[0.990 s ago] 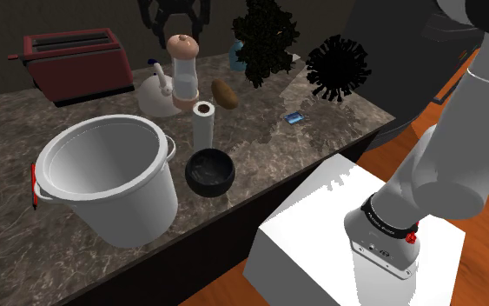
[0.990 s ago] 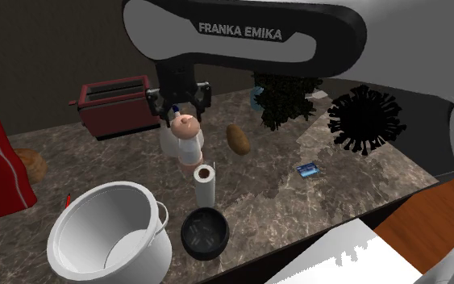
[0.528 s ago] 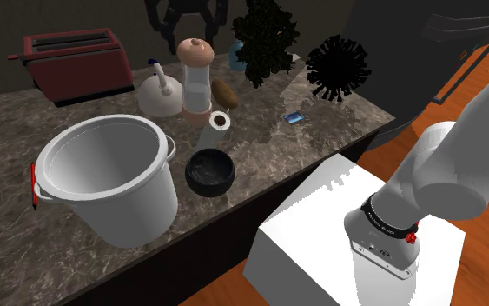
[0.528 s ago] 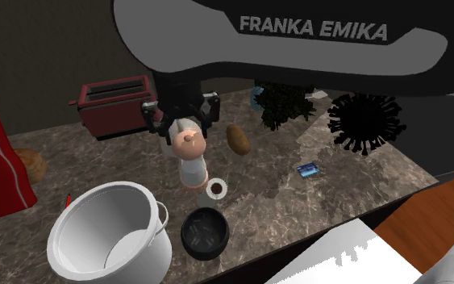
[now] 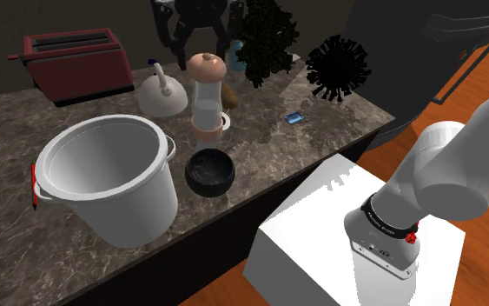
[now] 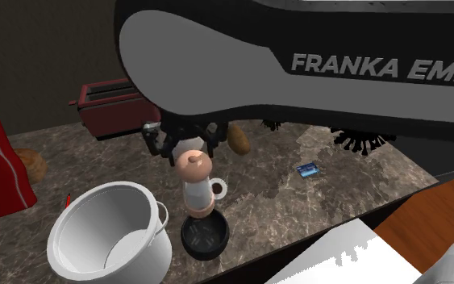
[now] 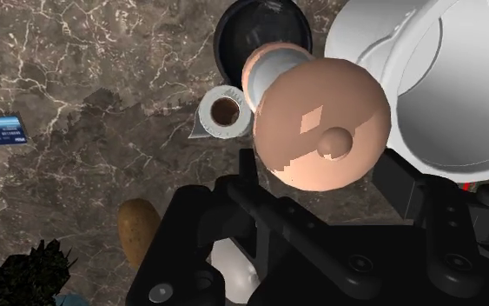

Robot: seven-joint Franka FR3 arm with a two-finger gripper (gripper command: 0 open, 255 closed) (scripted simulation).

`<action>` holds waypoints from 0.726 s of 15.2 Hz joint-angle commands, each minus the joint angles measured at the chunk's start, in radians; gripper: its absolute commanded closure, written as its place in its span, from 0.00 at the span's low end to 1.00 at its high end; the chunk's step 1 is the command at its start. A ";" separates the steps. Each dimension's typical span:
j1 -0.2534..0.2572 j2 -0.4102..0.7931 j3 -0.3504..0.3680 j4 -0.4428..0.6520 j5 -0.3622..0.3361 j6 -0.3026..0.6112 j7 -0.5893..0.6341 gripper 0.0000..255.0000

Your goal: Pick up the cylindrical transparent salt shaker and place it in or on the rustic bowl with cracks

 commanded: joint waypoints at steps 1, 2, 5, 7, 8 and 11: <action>0.000 -0.007 -0.001 -0.036 0.002 0.029 -0.001 1.00; 0.000 -0.010 -0.001 -0.052 0.003 0.043 -0.002 1.00; 0.001 -0.015 -0.001 -0.098 0.005 0.084 -0.002 1.00; 0.001 -0.017 -0.001 -0.127 0.006 0.111 -0.002 1.00; 0.001 -0.018 0.000 -0.141 0.006 0.125 -0.001 1.00; 0.002 -0.018 0.000 -0.182 0.007 0.165 -0.001 1.00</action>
